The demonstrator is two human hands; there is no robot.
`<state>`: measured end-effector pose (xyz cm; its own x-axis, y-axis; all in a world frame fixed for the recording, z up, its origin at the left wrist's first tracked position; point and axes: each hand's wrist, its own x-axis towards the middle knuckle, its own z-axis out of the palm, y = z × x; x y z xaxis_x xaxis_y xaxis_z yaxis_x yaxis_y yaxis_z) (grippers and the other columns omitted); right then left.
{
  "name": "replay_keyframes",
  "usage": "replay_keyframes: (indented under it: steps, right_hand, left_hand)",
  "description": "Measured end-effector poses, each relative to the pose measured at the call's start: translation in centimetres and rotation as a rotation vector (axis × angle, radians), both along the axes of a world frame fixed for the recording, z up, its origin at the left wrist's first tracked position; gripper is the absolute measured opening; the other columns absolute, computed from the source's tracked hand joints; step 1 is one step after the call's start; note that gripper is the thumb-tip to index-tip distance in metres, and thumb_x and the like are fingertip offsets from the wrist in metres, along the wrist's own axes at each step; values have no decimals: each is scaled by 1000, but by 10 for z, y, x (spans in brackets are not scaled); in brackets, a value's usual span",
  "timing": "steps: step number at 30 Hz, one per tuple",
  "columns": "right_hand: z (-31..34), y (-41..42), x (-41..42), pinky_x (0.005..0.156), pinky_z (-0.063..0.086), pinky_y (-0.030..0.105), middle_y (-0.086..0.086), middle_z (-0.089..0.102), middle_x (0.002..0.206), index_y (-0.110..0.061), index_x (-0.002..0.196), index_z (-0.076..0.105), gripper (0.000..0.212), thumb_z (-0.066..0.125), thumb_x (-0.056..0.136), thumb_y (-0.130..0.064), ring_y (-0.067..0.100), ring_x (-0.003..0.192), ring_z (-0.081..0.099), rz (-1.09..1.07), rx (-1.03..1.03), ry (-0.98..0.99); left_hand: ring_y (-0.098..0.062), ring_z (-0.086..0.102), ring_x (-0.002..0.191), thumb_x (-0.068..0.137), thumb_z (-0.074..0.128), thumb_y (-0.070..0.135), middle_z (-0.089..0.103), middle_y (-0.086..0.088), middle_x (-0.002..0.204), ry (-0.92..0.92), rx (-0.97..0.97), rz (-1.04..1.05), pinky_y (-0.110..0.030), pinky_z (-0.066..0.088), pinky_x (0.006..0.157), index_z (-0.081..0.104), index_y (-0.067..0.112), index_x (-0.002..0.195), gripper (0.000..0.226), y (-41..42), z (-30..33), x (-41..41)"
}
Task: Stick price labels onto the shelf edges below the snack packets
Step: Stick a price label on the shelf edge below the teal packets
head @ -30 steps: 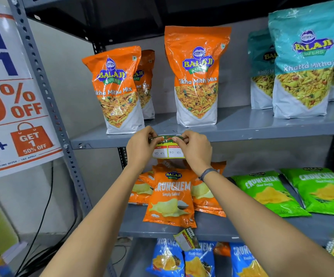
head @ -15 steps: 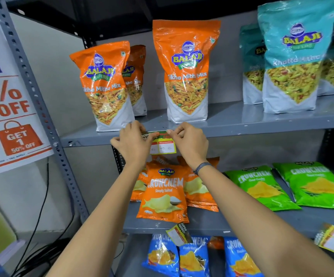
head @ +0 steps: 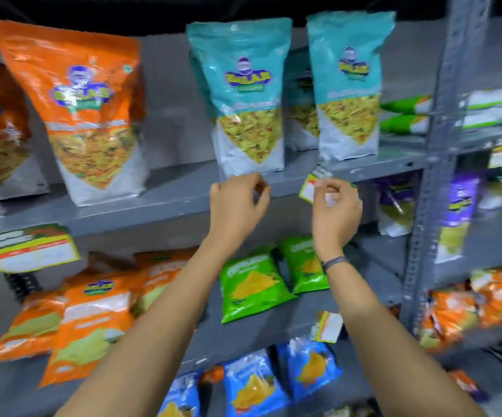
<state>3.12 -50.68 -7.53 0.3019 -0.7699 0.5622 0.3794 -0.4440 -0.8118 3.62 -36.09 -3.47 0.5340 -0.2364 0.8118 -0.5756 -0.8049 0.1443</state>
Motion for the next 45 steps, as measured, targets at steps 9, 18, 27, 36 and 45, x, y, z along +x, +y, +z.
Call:
replay_keyframes:
  steps: [9, 18, 27, 36, 45]
  right_hand:
    - [-13, -115, 42, 85, 55, 50, 8, 65, 86, -26, 85, 54, 31, 77, 68, -39, 26, 84, 66, 548, 183, 107]
    - [10, -128, 62, 66, 52, 37, 14, 67, 70, -11, 64, 64, 17, 79, 71, -8, 25, 67, 63, 838, 242, 225]
    - [23, -147, 59, 67, 52, 33, 12, 67, 75, -20, 63, 63, 21, 77, 74, -8, 22, 69, 63, 901, -25, 271]
    - [14, -145, 53, 62, 44, 24, -1, 66, 71, -15, 73, 68, 13, 77, 74, -24, 3, 62, 52, 606, -454, 256]
    - [19, -145, 55, 70, 52, 32, 1, 67, 72, -23, 70, 64, 14, 77, 73, -24, 22, 76, 66, 659, -324, 190]
  left_hand:
    - [-35, 62, 96, 81, 64, 47, 70, -15, 96, 154, 2, 113, -41, 47, 68, 64, 11, 93, 38, -126, 19, 48]
    - [-31, 62, 93, 85, 61, 42, 70, -10, 92, 295, -10, 246, -31, 35, 61, 63, 14, 87, 28, -142, 26, 51]
    - [-35, 59, 85, 87, 59, 37, 51, -4, 66, 298, -12, 225, -30, 31, 60, 46, 18, 65, 31, -142, 19, 40]
    - [-35, 59, 81, 80, 69, 40, 69, -12, 79, 52, 68, 250, -37, 39, 63, 65, 11, 74, 30, -132, -17, 36]
    - [-32, 59, 83, 85, 62, 44, 66, -11, 81, 70, -48, 257, -33, 33, 59, 63, 13, 76, 32, -136, -11, 36]
